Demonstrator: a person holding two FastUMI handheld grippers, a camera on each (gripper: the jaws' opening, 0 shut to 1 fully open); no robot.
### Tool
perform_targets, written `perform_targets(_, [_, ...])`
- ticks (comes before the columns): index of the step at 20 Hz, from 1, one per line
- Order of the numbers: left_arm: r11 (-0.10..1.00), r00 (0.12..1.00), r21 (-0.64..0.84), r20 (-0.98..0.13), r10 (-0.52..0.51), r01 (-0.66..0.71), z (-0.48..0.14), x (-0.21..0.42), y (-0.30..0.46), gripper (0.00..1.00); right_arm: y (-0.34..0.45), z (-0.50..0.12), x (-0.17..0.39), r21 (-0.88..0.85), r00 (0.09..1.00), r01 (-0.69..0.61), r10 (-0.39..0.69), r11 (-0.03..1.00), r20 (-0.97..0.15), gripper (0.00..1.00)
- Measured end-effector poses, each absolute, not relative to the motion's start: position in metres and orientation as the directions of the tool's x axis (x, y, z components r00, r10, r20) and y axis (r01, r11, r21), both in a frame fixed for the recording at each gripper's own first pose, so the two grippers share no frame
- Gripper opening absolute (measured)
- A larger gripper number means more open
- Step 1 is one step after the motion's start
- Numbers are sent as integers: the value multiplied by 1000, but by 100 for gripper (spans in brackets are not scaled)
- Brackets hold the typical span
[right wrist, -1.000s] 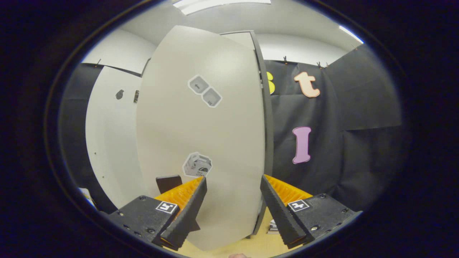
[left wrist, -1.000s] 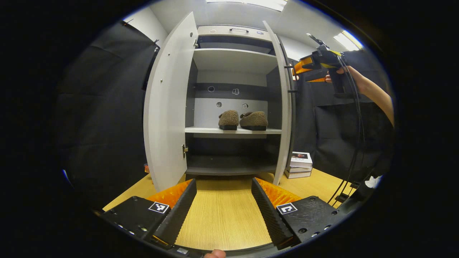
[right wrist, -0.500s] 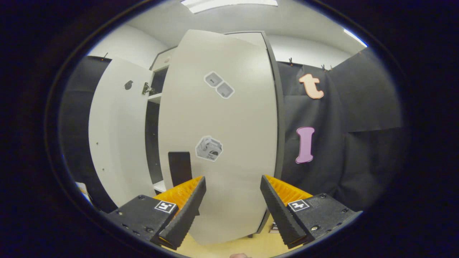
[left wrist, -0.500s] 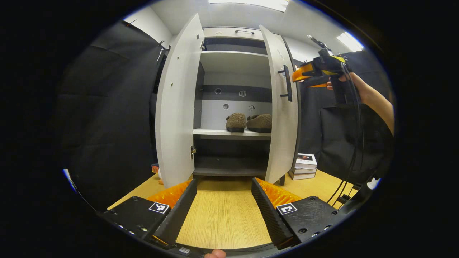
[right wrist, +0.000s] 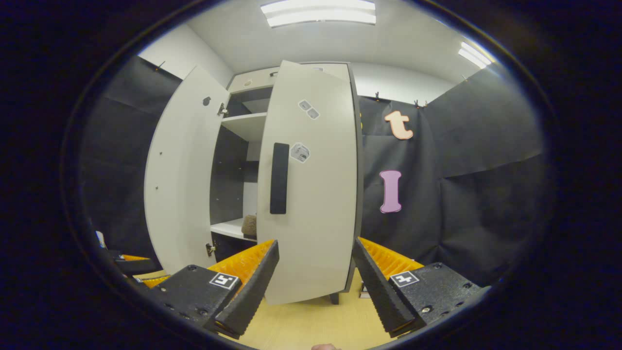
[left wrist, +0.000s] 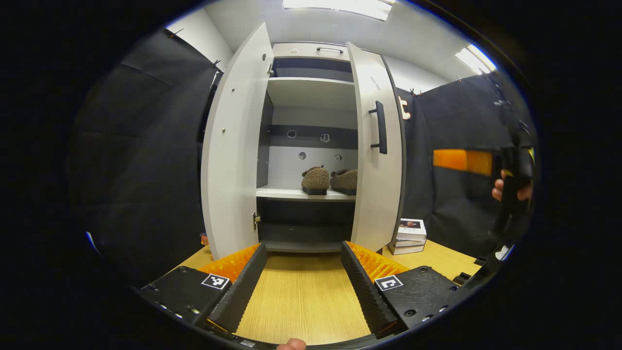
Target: Grab one shoe with the right hand and put it into the shoe cabinet, grab the other shoe with the left hand and put it into the shoe cabinet; then close the right door with the right hand and the left door with the left hand.
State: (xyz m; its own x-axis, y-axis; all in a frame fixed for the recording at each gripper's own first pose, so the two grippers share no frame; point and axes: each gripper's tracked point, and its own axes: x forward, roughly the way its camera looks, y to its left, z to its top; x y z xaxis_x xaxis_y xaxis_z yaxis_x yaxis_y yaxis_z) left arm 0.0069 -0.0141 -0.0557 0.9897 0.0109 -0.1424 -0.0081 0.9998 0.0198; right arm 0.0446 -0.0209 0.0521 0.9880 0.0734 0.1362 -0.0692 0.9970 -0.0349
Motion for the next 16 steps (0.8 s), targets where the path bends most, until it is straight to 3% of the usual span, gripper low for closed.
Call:
perform_targets(5, [1000,991,12,-133,10,-8,-45,7,-18,93,-22,-7,12,-1,996,15,-15,1000,92,98])
perform_targets(6, [1000,991,7,-132,11,-10,-45,7,-18,93,-20,-16,11,-1,997,25,-25,1000,79,94])
perform_targets(10, [999,989,-26,-146,20,-24,-38,1,-10,93,-22,-44,10,-32,999,30,-29,999,17,99])
perform_targets(13, [992,990,-101,-127,67,-80,-10,-2,21,93,-22,-49,5,-38,999,31,-31,999,11,99])
perform_targets(16, [975,983,-121,-48,180,-184,32,6,87,93,-14,-51,4,-52,1000,11,-10,999,11,99])
